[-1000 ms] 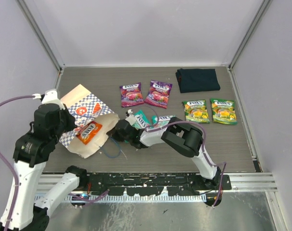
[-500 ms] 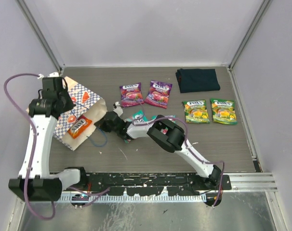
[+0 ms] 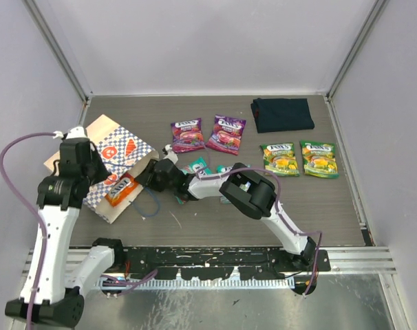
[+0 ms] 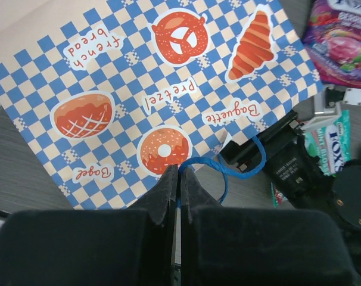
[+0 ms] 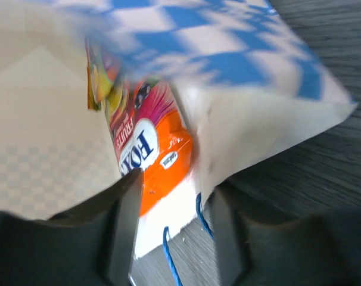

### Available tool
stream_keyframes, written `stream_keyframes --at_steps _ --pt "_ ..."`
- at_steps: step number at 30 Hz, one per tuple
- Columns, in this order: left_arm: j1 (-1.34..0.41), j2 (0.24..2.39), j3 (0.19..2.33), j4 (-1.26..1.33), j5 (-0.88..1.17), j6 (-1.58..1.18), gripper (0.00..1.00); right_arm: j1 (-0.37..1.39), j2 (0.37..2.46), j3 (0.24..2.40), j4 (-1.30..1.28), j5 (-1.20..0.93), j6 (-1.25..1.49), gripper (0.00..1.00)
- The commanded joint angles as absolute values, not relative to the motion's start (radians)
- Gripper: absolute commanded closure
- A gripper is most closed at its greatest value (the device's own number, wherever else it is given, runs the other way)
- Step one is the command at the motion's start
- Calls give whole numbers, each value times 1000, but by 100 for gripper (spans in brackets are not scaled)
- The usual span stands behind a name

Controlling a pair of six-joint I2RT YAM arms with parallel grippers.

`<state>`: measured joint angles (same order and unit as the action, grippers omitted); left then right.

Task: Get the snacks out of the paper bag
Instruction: Adjust the paper bag at the center of the board, then take out the snack from the center of the board.

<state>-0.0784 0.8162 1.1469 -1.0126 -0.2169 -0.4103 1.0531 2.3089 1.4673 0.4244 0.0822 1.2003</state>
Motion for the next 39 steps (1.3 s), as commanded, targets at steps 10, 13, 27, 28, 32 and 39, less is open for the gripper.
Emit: stream_keyframes --at_steps 10,13,27,28,32,39 --pt "-77 850 1122 -896 -341 -390 100 1097 1932 1163 357 186 1004 27" --pt "-77 860 1135 -890 -330 -390 100 1146 1935 1177 423 205 995 30" --pt "-77 846 1159 -905 -241 -395 100 1143 2300 1499 503 76 1127 36" --pt "-77 845 1153 -904 -238 -396 100 1142 2309 1507 501 78 1131 36" --pt "-77 841 1133 -893 -221 -403 100 1135 2348 1541 494 92 1148 37" --pt "-77 834 1138 -903 -223 -393 100 1124 2361 1562 463 70 1164 40"
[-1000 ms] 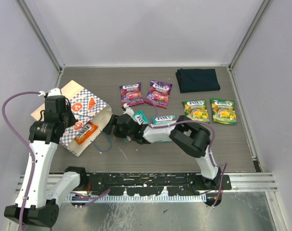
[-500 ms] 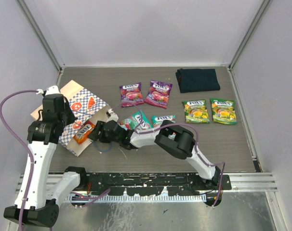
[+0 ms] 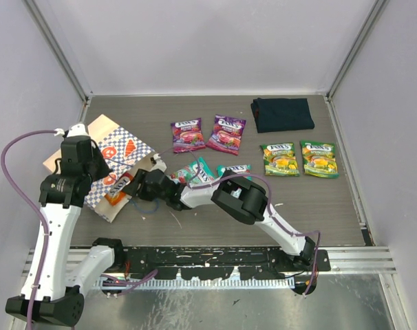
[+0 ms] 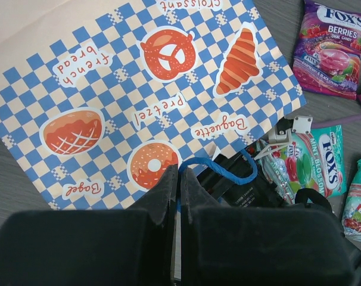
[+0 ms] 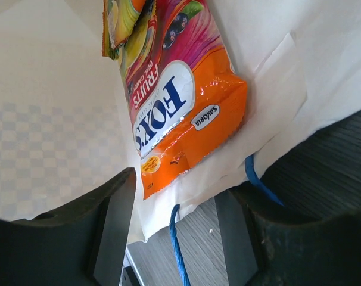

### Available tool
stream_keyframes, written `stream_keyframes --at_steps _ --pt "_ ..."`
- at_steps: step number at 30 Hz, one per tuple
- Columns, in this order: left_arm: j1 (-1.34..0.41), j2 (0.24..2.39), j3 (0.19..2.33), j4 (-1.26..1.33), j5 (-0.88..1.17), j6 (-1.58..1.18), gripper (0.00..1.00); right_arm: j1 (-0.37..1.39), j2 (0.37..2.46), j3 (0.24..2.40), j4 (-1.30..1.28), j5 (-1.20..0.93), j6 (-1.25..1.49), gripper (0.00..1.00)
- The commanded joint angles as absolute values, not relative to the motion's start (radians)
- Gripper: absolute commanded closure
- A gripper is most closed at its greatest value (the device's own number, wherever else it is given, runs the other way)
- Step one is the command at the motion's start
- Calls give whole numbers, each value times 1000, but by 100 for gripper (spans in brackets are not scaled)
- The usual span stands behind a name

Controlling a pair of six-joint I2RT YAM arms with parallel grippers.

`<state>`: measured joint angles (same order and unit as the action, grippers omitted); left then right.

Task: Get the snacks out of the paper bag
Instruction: Take out the snack from the center of the board.

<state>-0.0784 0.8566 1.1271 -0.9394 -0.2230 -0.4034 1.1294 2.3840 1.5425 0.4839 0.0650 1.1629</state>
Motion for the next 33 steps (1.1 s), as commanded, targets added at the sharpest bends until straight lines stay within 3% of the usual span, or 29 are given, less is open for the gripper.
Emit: stream_keyframes --at_steps 1,10,23,33 --pt "-77 830 1137 -904 -224 -393 100 1126 2337 1539 452 77 1163 40" --pt "-78 822 1131 -900 -210 -404 100 1144 2079 1242 443 140 1168 37" --pt "-79 805 1157 -929 -207 -414 100 1144 2264 1508 452 103 1215 39" --pt "-77 807 1152 -925 -203 -414 100 1144 2334 1558 408 94 1244 39"
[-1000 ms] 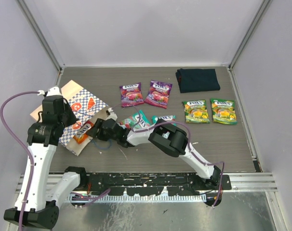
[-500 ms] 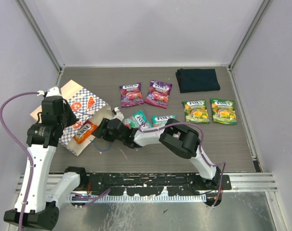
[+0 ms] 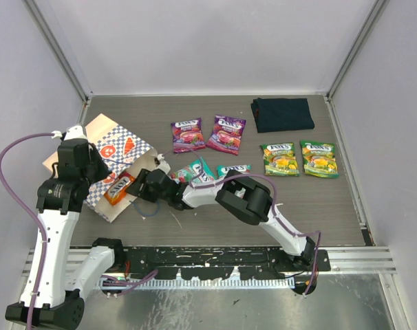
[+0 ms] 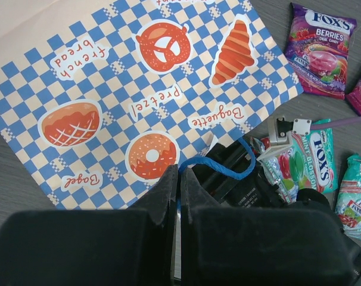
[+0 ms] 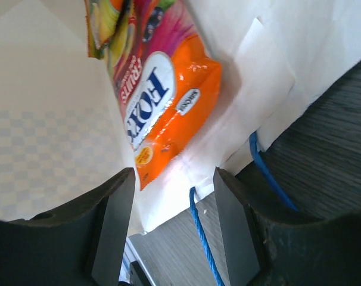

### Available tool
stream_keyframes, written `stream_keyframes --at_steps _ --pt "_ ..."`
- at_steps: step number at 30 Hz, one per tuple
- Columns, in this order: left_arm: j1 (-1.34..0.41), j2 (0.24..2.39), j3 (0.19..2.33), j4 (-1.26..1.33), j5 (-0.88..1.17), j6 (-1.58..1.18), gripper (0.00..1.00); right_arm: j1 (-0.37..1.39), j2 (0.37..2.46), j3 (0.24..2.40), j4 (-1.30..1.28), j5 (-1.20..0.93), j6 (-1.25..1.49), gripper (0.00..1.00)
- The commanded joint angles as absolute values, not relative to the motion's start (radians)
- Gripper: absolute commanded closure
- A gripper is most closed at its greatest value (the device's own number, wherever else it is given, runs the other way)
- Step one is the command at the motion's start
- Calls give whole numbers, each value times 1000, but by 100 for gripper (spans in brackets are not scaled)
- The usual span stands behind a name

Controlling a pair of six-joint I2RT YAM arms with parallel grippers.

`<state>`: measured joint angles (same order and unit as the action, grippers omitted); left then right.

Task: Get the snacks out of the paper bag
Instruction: Take out the snack from the center of the board.

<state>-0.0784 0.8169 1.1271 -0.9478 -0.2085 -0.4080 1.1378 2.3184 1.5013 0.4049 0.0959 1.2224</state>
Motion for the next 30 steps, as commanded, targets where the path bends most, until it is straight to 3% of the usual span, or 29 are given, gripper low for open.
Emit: stream_keyframes --at_steps 1,7,11,14,18,26,30 --pt "-78 808 1152 -924 -200 -415 100 1143 2346 1572 402 94 1245 39" --pt "-77 806 1149 -923 -199 -415 100 1135 2436 1641 410 98 1283 39" --pt "-78 807 1142 -920 -197 -416 100 1134 2467 1681 408 124 1285 45" --pt "-78 806 1138 -918 -196 -416 100 1134 2481 1719 395 129 1278 58" --pt "-77 808 1138 -916 -203 -410 100 1149 2400 1653 456 147 1197 97" --pt "-77 812 1128 -899 -226 -413 100 1164 2075 1352 447 93 1054 99" --pt "-77 814 1121 -879 -235 -411 100 1113 1949 1192 426 -128 983 99"
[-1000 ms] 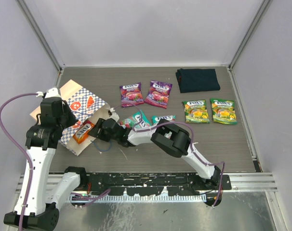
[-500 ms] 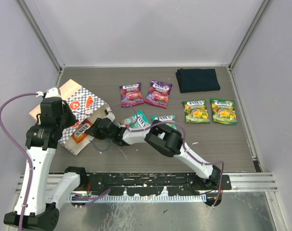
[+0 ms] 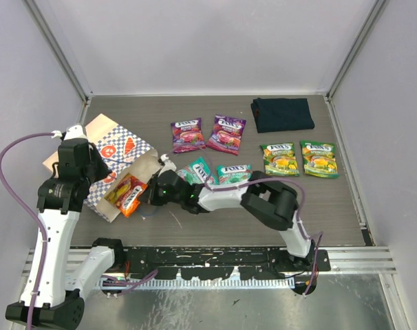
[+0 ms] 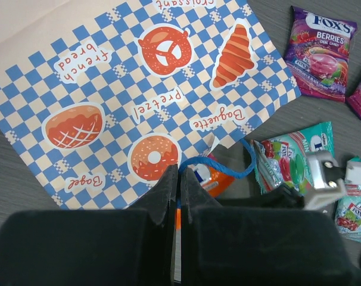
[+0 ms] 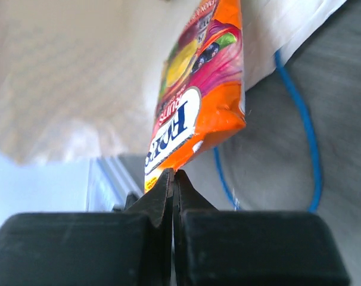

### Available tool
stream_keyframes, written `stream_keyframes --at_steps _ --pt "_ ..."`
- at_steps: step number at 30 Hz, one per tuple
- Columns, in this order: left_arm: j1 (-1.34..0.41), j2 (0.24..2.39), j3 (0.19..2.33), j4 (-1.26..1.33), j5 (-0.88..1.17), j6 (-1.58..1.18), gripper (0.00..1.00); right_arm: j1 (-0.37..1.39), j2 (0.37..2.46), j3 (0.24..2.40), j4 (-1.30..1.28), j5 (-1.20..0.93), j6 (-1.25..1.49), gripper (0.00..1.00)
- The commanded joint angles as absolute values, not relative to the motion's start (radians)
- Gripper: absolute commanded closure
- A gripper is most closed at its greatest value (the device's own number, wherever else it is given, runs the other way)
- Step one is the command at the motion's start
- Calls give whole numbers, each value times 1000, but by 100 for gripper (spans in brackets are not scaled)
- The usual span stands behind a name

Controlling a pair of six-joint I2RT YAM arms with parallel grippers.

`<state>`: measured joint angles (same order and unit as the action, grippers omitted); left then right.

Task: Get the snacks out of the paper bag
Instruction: Take out the snack from the center of the board.

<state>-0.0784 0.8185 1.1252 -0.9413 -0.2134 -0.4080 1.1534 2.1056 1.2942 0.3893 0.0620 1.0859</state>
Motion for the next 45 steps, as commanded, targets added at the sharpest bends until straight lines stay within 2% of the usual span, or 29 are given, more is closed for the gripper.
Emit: stream_keyframes --at_steps 1,4,7,10,17,21,23,24,26,29,31,34,37,45 --pt "-77 816 1119 -878 -236 -410 100 1093 1919 1146 425 -191 964 99" --pt "-77 817 1114 -874 -246 -405 100 1018 1831 1027 400 -379 897 99" --pt "-77 816 1110 -870 -262 -400 100 943 1747 966 269 -507 761 99" --pt "-77 816 1105 -865 -274 -395 100 895 1651 935 53 -463 598 99" --pt "-77 821 1094 -864 -273 -390 100 684 1485 814 1 -497 522 99" --pt "-77 816 1090 -862 -277 -390 100 615 1432 821 -89 -495 451 97" --pt "-77 817 1089 -858 -276 -390 100 601 1425 837 -132 -486 411 88" --pt "-77 817 1088 -858 -277 -390 100 598 1426 850 -160 -467 394 77" --pt "-77 818 1089 -859 -279 -390 100 598 1410 872 -188 -394 394 48" --pt "-77 816 1097 -865 -281 -392 100 602 1345 867 -132 -275 459 10" --pt "-77 816 1105 -869 -277 -398 100 619 1297 842 -28 -238 540 2" --pt "-77 820 1114 -865 -263 -410 100 709 1286 809 180 -128 693 2" --pt "-77 827 1113 -859 -240 -424 100 845 1370 797 392 -42 829 11" --pt "-77 840 1189 -909 -86 -480 100 1040 1845 1026 743 -8 1032 22"
